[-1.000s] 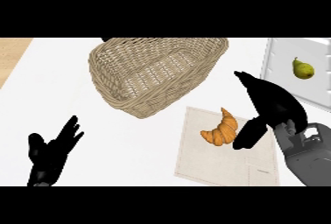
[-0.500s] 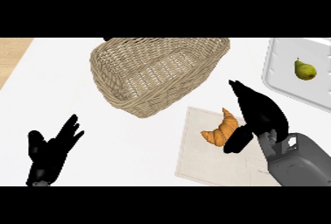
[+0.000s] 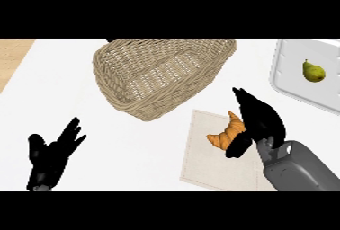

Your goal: Pick the croissant from the placemat and place it in the basket

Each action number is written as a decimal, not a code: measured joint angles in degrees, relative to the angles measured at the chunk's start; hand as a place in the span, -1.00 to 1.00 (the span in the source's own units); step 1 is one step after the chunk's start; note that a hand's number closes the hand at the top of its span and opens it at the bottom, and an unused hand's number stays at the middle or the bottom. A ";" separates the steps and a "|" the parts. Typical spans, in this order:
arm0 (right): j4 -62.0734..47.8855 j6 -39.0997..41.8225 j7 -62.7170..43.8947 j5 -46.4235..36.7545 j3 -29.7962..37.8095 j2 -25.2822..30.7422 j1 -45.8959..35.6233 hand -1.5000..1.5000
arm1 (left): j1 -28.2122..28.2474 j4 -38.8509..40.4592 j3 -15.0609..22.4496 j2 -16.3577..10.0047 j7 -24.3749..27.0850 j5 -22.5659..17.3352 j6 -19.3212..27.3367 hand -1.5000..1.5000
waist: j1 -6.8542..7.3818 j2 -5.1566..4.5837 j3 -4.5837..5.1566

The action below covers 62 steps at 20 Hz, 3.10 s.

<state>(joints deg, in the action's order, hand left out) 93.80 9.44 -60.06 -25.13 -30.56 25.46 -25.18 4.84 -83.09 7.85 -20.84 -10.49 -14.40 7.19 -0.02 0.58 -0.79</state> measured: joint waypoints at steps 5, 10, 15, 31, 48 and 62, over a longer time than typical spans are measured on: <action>-2.51 0.08 1.04 -1.98 0.54 -1.76 0.23 -1.00 | 0.22 -0.47 -0.15 0.57 0.08 0.38 -0.33 0.00 | 0.17 -0.02 0.00; -5.56 1.06 1.00 -2.60 0.35 -3.66 0.61 -1.00 | 0.37 -0.82 -0.52 0.91 -0.14 0.97 0.01 0.00 | 0.21 -0.03 0.02; -9.44 1.37 2.26 -3.49 1.35 -4.62 0.92 -1.00 | 0.30 -0.97 -0.57 1.02 -1.70 1.44 -0.21 0.00 | 0.23 -0.08 0.01; -15.97 0.65 8.16 -10.28 1.78 -7.44 2.61 1.00 | 0.51 -0.58 -2.39 2.26 -1.62 2.57 -1.32 0.00 | 0.25 0.00 0.04; -8.99 6.64 13.03 -20.10 -30.58 -22.66 -3.28 1.00 | -0.76 -1.52 -0.56 3.95 -2.84 3.88 -2.14 0.00 | 3.28 -0.18 0.36; 14.37 -21.86 6.95 -15.12 -30.67 -25.33 -6.52 1.00 | 0.49 -1.94 -2.02 3.34 -3.60 3.94 -1.71 0.00 | 1.33 -0.03 0.19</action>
<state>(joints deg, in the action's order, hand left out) 108.17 -12.42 -53.12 -40.25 -61.23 0.13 -31.70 5.33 -85.04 5.83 -17.50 -14.09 -10.46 5.48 1.30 0.55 -0.60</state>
